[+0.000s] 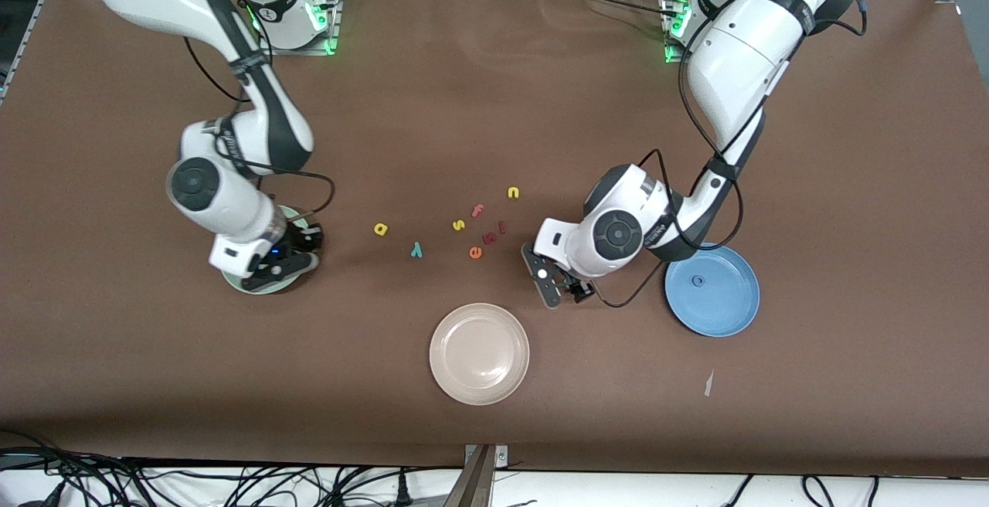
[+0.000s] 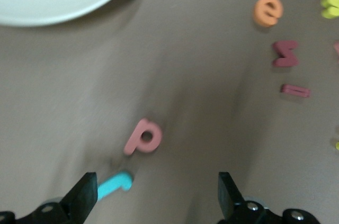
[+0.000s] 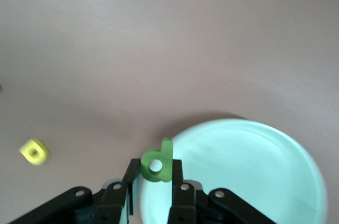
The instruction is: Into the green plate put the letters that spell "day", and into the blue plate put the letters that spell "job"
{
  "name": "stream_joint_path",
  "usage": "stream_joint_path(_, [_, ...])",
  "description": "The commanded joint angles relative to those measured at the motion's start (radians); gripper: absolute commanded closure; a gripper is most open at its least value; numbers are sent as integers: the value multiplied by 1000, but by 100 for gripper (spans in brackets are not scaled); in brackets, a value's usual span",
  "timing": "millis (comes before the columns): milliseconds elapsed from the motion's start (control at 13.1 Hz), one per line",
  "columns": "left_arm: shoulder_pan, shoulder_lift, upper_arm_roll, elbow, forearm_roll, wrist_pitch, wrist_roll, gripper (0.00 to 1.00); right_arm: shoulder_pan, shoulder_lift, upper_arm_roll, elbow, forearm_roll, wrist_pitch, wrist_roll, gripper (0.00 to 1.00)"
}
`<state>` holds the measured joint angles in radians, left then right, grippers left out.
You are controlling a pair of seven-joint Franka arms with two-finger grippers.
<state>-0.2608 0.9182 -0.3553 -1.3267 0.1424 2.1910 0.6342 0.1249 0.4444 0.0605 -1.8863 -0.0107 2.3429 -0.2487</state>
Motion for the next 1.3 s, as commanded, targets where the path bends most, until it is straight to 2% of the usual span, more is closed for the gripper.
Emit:
stream_joint_path(0, [-24, 27, 10, 37, -3, 19, 143, 0, -69, -33, 12, -49, -5, -22, -99, 67])
stream_joint_path(76, [-40, 25, 15, 37, 0, 21, 169, 0, -82, -33, 13, -56, -3, -19, -101, 45])
stream_joint_path(153, [-50, 30, 27, 37, 23, 22, 198, 0, -83, -33, 13, -56, -3, -17, -90, 37])
stream_joint_path(229, [-64, 43, 30, 41, 40, 39, 209, 0, -80, -33, 13, -54, -2, -17, -72, 32])
stream_joint_path(382, [-70, 48, 33, 43, 49, 59, 209, 0, -80, -32, 47, -54, -3, -16, -9, 31])
stream_joint_path(612, [-89, 62, 76, 47, 49, 103, 210, 0, -54, -13, 91, -50, -5, 16, 154, 30])
stream_joint_path(765, [-121, 70, 114, 44, 49, 124, 209, 1, -1, 8, 93, -48, -5, 50, 286, 30])
stream_joint_path(841, [-133, 73, 124, 46, 49, 124, 209, 9, 28, 16, 93, -50, -2, 68, 358, 30])
stream_joint_path(917, [-135, 76, 124, 44, 49, 124, 211, 30, 53, 25, 93, -50, -2, 87, 437, 30])
stream_joint_path(994, [-135, 76, 124, 44, 49, 124, 211, 59, 80, 33, 93, -50, -3, 102, 515, 30])
stream_joint_path(1070, [-135, 76, 124, 44, 49, 124, 213, 79, 110, 39, 91, -50, -3, 114, 610, 31])
stream_joint_path(1223, [-135, 70, 124, 46, 49, 124, 235, 100, 148, 45, 88, -51, -6, 118, 768, 31])
